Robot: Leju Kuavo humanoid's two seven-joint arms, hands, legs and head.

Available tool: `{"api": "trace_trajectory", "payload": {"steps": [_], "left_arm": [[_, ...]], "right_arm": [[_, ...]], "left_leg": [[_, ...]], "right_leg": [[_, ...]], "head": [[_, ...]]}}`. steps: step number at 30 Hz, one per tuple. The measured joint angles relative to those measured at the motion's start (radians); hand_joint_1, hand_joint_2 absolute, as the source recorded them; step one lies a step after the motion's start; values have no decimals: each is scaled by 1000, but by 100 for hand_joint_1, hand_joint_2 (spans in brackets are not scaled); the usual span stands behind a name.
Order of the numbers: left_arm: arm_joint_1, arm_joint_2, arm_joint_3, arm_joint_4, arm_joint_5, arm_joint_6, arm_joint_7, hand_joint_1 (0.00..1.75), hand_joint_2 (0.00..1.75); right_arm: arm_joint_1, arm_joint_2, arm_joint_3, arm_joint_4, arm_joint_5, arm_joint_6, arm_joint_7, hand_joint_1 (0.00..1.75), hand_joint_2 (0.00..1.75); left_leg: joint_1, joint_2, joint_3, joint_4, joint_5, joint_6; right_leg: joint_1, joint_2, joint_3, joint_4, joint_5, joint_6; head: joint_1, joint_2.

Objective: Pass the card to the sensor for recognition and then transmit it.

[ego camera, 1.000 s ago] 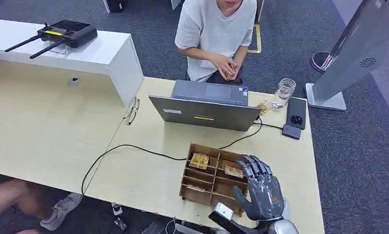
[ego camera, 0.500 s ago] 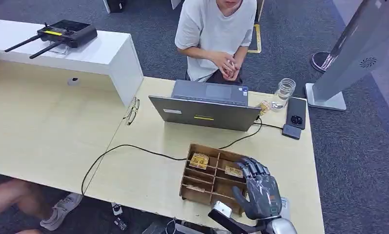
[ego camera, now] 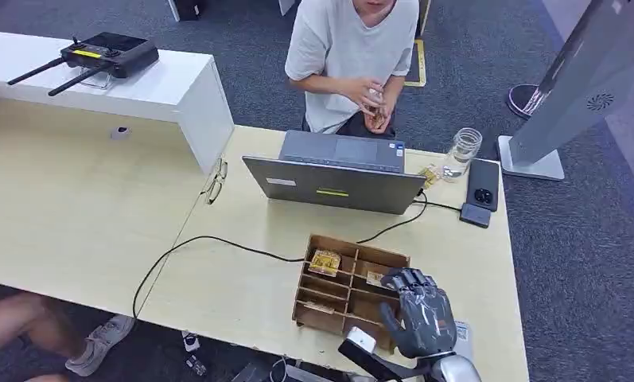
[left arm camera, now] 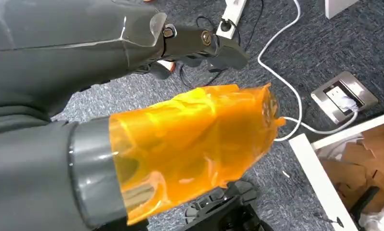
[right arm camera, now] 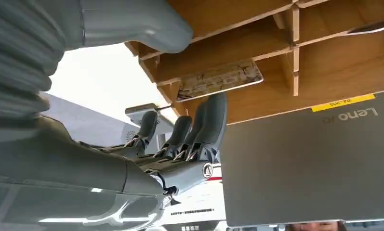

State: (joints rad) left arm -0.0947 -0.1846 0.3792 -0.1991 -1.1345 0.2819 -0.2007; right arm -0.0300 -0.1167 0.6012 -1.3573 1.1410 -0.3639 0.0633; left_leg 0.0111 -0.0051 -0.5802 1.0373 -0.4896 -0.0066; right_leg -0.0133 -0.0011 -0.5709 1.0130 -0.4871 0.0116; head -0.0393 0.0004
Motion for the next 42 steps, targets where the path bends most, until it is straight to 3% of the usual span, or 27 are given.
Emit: {"api": "trace_trajectory", "payload": {"steps": [7, 9, 10, 12, 18, 22, 42], "left_arm": [[0, 0, 0, 0, 0, 0, 0, 0, 0], [0, 0, 0, 0, 0, 0, 0, 0, 0], [0, 0, 0, 0, 0, 0, 0, 0, 0], [0, 0, 0, 0, 0, 0, 0, 0, 0], [0, 0, -1, 0, 0, 0, 0, 0, 0], [0, 0, -2, 0, 0, 0, 0, 0, 0], [0, 0, -3, 0, 18, 1, 0, 0, 0]], "right_arm": [[-1, 1, 0, 0, 0, 0, 0, 77, 175], [-1, 1, 1, 0, 0, 0, 0, 89, 175], [-1, 1, 1, 0, 0, 0, 0, 106, 175], [-1, 2, 1, 0, 0, 0, 0, 122, 175], [-7, 5, 3, 7, 0, 2, 0, 140, 175], [-11, 10, 5, 10, 0, -2, 0, 169, 175], [-1, 35, 6, 16, 10, -80, -16, 175, 175]], "left_leg": [[0, 0, 0, 0, 0, 0], [0, 0, 0, 0, 0, 0], [0, 0, 0, 0, 0, 0], [0, 0, 0, 0, 0, 0], [0, 0, 0, 0, 0, 0], [0, 0, 0, 0, 0, 0], [0, 0, 0, 0, 0, 0]], "right_leg": [[0, 0, 0, 0, 0, 0], [0, 0, 0, 0, 0, 0], [0, 0, 0, 0, 0, 0], [0, 0, 0, 0, 0, 0], [0, 0, 0, 0, 0, 0], [0, 0, 0, 0, 0, 0], [0, 0, 0, 0, 0, 0]], "head": [[0, 0], [0, 0], [0, 0], [0, 0], [0, 0], [0, 0], [0, 0]]}}
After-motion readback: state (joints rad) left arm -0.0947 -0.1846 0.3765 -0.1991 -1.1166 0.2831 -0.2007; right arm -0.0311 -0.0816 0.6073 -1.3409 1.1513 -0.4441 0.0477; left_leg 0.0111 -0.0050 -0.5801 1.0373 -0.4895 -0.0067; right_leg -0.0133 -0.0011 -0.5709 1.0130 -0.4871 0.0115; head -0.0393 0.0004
